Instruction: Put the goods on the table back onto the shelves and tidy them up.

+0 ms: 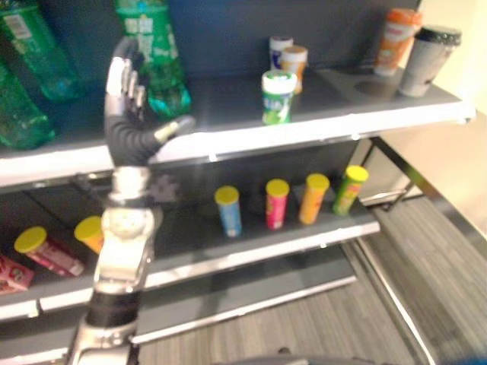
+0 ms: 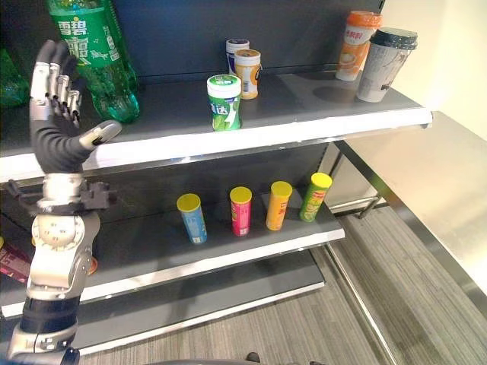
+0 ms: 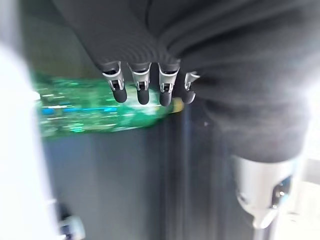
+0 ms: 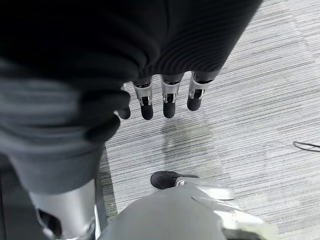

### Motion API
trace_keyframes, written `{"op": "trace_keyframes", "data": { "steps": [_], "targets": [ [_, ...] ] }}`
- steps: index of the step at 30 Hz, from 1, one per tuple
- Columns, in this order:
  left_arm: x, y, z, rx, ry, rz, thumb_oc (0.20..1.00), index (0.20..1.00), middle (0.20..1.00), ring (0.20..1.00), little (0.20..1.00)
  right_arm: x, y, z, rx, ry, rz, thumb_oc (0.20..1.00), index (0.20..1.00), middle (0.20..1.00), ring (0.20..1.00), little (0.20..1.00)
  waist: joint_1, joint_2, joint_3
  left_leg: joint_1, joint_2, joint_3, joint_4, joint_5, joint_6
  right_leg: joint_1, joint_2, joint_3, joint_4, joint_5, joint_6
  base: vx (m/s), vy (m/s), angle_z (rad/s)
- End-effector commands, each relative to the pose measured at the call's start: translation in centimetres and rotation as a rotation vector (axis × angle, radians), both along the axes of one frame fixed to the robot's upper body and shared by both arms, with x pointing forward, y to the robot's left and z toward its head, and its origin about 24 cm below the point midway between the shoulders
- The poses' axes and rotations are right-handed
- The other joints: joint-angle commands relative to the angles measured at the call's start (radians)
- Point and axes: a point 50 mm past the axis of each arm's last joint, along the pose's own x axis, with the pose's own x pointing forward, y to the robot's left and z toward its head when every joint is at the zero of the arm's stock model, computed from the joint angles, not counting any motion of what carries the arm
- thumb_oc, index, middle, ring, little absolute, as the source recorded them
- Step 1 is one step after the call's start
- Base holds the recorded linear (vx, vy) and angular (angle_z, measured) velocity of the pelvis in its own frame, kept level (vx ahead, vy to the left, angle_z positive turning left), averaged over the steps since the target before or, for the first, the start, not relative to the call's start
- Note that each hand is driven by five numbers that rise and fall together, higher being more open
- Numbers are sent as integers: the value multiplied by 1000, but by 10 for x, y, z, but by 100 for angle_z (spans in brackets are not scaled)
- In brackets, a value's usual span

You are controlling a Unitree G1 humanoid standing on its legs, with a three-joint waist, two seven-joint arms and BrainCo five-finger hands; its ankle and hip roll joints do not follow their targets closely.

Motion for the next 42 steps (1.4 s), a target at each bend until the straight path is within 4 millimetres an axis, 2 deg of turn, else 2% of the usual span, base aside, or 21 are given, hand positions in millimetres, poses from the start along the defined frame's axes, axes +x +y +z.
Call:
{"op": "trace_keyframes", "data": {
  "steps": [1,8,19,29,42],
  "targets": [
    [8,-3,19,44,-56,-21,1000,1000,1000,1000,1000,-1,-8,1,-33,30,61,1000,1000,1000,1000,1000,-19,-38,-46,20,72,29,0,-106,-58,55,-51,70,7,-79,78,18,-8,-4],
    [19,-13,14,35,-8,-72,1000,1000,1000,1000,1000,-4,-9,1,-36,35,66,1000,1000,1000,1000,1000,-34,-36,-48,19,74,37,0,-107,-59,54,-48,80,7,-79,77,11,-4,-7],
    [21,-22,11,33,10,-125,1000,1000,1000,1000,1000,-5,-9,1,-35,34,52,1000,1000,1000,1000,1000,-40,-35,-50,21,73,45,0,-111,-59,53,-49,84,7,-79,77,0,0,0],
    [37,-36,6,18,77,-173,1000,1000,1000,1000,1000,-6,-6,0,-29,37,66,1000,1000,1000,1000,1000,-59,-32,-53,31,73,56,0,-115,-57,56,-48,95,7,-78,77,2,1,-1],
    [44,-38,8,41,86,-154,1000,1000,1000,1000,1000,-5,-7,1,-30,29,60,1000,1000,1000,1000,1000,-69,-30,-55,37,74,63,0,-119,-56,57,-48,104,7,-80,77,4,2,-5]
  ]
}}
